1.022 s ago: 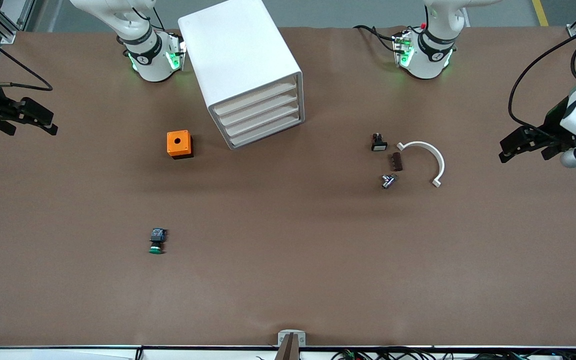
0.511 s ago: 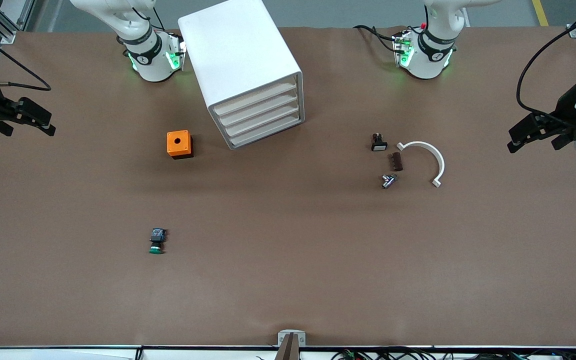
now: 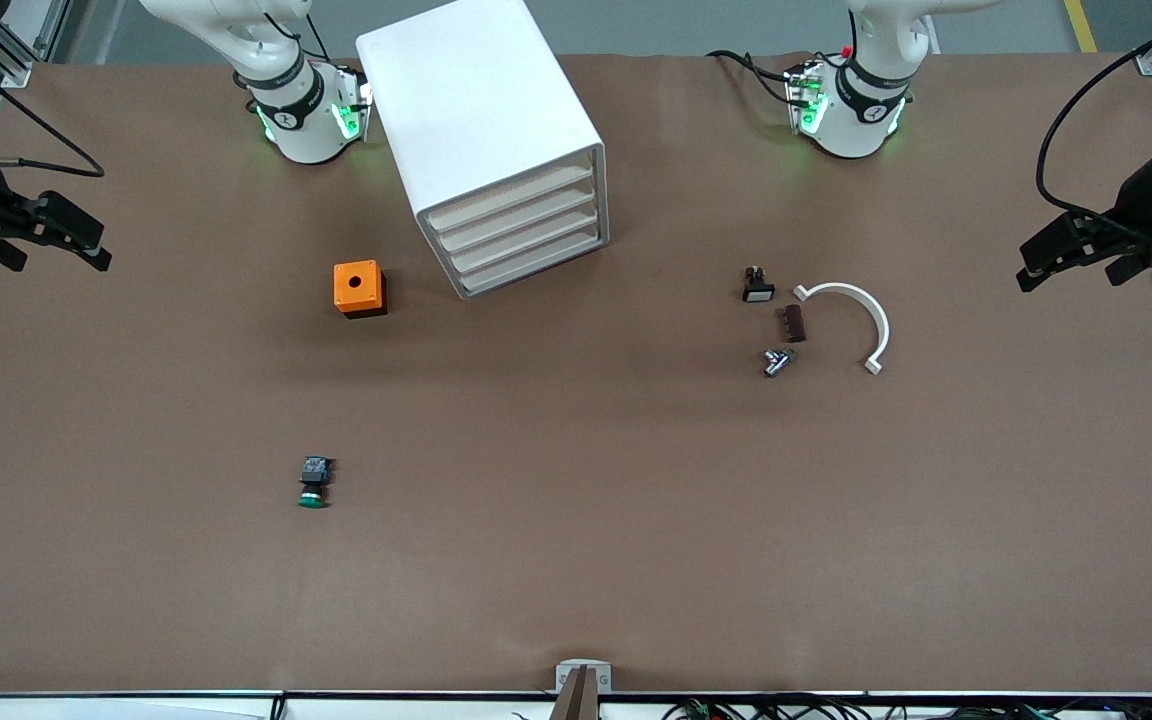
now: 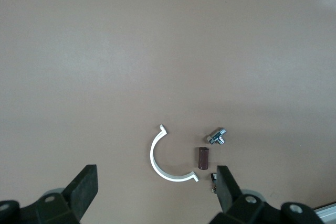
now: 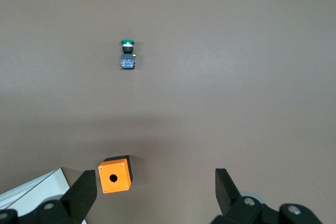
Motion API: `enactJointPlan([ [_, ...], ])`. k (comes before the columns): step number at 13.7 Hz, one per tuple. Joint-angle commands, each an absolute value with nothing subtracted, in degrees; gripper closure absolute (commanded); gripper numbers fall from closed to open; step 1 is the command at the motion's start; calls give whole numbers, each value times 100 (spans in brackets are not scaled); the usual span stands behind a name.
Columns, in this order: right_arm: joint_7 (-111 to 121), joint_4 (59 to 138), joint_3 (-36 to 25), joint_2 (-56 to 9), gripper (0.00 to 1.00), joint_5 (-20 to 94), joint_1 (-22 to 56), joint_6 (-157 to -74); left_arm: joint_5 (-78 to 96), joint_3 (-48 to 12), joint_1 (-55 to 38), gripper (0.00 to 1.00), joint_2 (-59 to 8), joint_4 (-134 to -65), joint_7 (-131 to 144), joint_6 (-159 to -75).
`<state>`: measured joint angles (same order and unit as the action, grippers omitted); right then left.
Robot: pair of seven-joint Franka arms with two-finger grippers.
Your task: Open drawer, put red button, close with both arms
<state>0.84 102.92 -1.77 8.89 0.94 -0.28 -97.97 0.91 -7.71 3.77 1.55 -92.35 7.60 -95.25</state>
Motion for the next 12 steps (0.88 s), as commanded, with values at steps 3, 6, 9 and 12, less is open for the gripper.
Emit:
enactJointPlan([
  [3, 149, 10485, -176, 1081, 0, 97, -44, -9879, 70, -791, 422, 1, 255, -9229, 676, -9387],
  [6, 149, 10450, -176, 1063, 0, 105, -35, -9817, 70, -800, 422, 1, 220, -9220, 677, -9404],
  [9, 115, 10415, -176, 1055, 0, 105, -44, -9782, 79, -800, 422, 1, 158, -9220, 686, -9448],
  [12, 79, 10389, -176, 1055, 0, 114, -35, -9659, 79, -800, 413, 1, 158, -9229, 677, -9448],
])
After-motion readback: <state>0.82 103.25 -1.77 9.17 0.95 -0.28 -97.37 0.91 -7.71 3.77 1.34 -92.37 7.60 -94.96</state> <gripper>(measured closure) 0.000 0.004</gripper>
